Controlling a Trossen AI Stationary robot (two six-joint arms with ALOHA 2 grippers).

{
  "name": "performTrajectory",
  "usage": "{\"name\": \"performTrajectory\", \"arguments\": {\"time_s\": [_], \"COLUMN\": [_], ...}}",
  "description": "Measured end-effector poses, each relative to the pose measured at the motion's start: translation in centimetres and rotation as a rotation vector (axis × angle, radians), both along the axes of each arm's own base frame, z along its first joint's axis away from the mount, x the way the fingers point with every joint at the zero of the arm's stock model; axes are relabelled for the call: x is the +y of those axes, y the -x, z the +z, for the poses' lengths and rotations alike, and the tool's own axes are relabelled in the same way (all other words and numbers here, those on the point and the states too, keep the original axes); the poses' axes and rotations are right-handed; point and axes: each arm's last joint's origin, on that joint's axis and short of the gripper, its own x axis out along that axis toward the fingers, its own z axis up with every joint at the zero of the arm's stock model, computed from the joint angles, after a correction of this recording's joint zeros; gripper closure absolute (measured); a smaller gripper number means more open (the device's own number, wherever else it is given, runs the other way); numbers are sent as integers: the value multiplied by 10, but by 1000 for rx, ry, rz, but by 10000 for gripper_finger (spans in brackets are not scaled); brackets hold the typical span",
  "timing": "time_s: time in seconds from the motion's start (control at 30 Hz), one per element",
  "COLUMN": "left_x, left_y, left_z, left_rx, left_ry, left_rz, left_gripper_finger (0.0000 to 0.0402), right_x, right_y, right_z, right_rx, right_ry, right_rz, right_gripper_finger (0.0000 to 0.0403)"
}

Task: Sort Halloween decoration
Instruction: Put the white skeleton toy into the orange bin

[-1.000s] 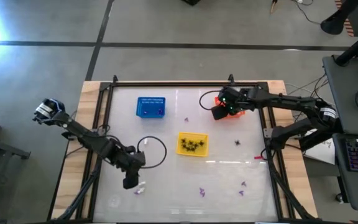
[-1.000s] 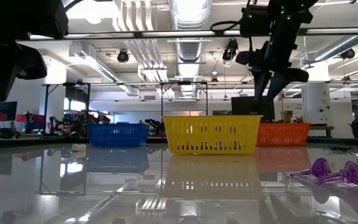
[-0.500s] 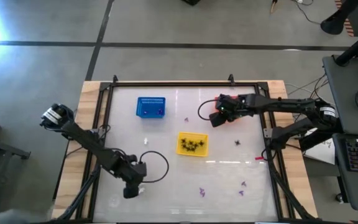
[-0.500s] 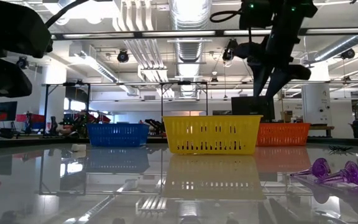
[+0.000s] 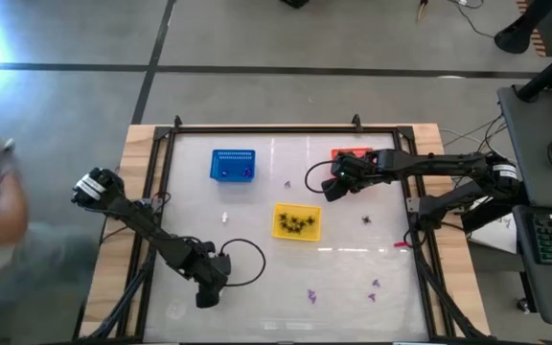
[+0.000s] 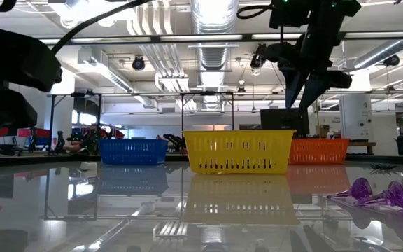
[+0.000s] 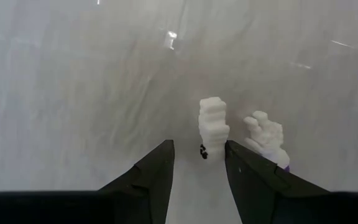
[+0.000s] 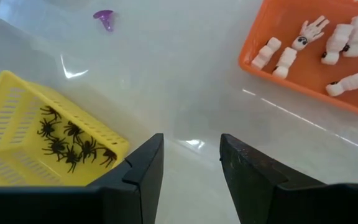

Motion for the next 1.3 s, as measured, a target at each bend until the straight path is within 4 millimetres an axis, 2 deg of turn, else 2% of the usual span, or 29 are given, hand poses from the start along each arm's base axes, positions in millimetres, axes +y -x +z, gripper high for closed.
{"name": "performTrajectory", "arguments": {"time_s": [0.17, 0.37, 0.43, 0.67, 0.87, 1.13, 1.3], "left_x": [0, 1, 1, 6, 22, 58, 86], "left_y": [0, 1, 2, 3, -2, -11, -14], "left_z": [-4, 1, 4, 19, 39, 67, 82], "left_rx": [16, -6, -14, -83, -169, -313, -391], "left_ry": [-13, -4, 0, 3, 24, -9, -38], "left_rz": [0, -23, -28, -72, -65, -42, -20], "left_gripper_finger": [297, 380, 392, 398, 400, 401, 401], "right_x": [4, 6, 6, 6, 7, 12, 11], "right_y": [-1, -1, -1, -1, -2, -10, -20], "right_z": [0, 0, 0, 0, 0, 4, 10], "right_rx": [-1, -2, -2, -2, -7, -127, -238], "right_ry": [-4, -4, -4, -3, -41, -139, -65], "right_rz": [10, 17, 16, 19, 76, 287, 404], "right_gripper_finger": [250, 255, 257, 259, 259, 259, 259]}}
